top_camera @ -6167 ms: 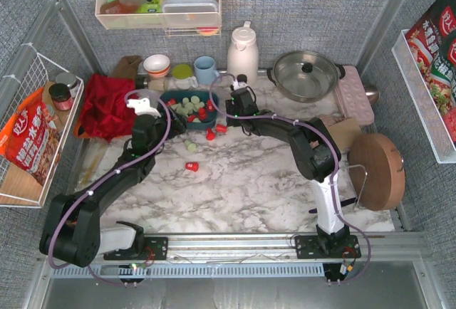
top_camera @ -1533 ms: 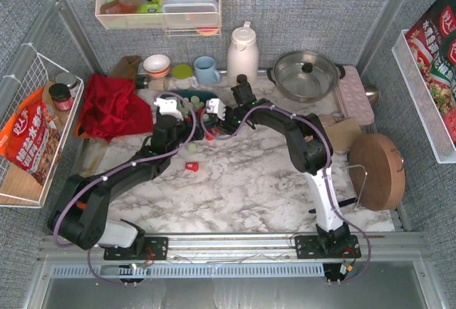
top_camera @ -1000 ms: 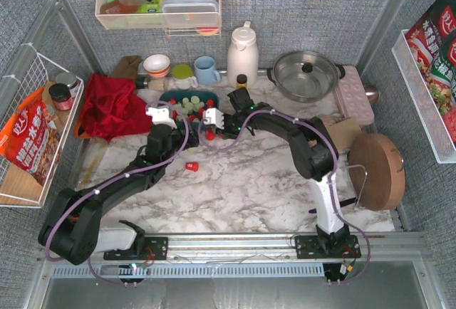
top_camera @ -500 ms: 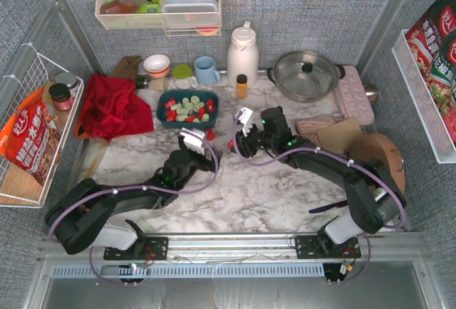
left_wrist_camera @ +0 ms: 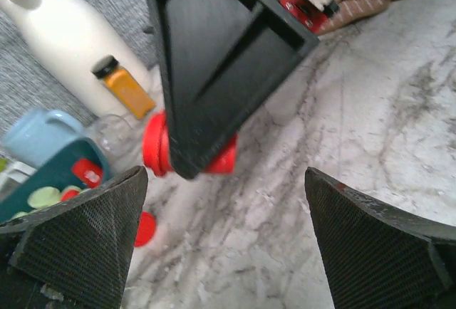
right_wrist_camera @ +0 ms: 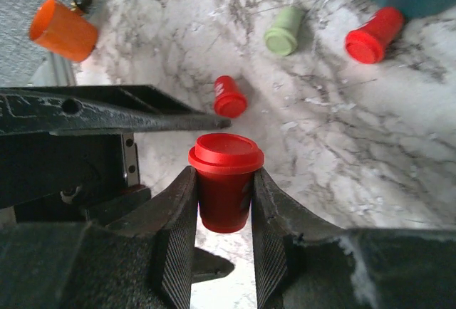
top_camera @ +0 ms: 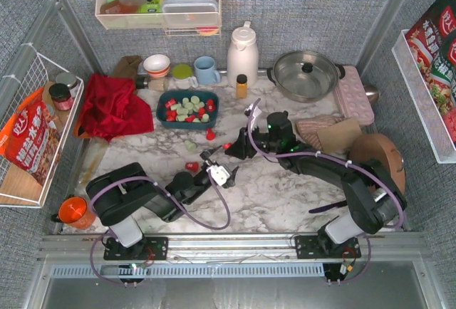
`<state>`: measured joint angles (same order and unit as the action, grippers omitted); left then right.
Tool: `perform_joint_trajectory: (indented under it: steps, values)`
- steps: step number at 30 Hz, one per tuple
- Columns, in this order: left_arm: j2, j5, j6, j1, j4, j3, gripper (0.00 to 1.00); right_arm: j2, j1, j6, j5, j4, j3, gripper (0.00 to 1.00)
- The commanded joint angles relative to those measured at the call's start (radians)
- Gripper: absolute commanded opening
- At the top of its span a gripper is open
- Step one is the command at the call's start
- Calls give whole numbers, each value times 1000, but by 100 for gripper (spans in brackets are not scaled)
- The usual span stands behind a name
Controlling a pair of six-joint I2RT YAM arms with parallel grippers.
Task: Mix the coffee capsules in the storage basket
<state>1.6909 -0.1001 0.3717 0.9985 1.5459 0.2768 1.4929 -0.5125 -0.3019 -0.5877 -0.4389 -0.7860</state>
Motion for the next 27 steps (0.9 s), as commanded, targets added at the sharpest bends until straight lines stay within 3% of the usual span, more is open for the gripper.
perform_joint_trajectory:
  steps: [1,19,27]
  values:
    - [7,-11,114,5,141,17,99,20,0,-127,-89,-140,7,15]
    - [-18,-59,178,11,141,61,94,-28,2,-75,-90,-26,-21,16]
    - [-30,0,168,12,141,56,83,-32,1,-78,-95,-14,-25,17]
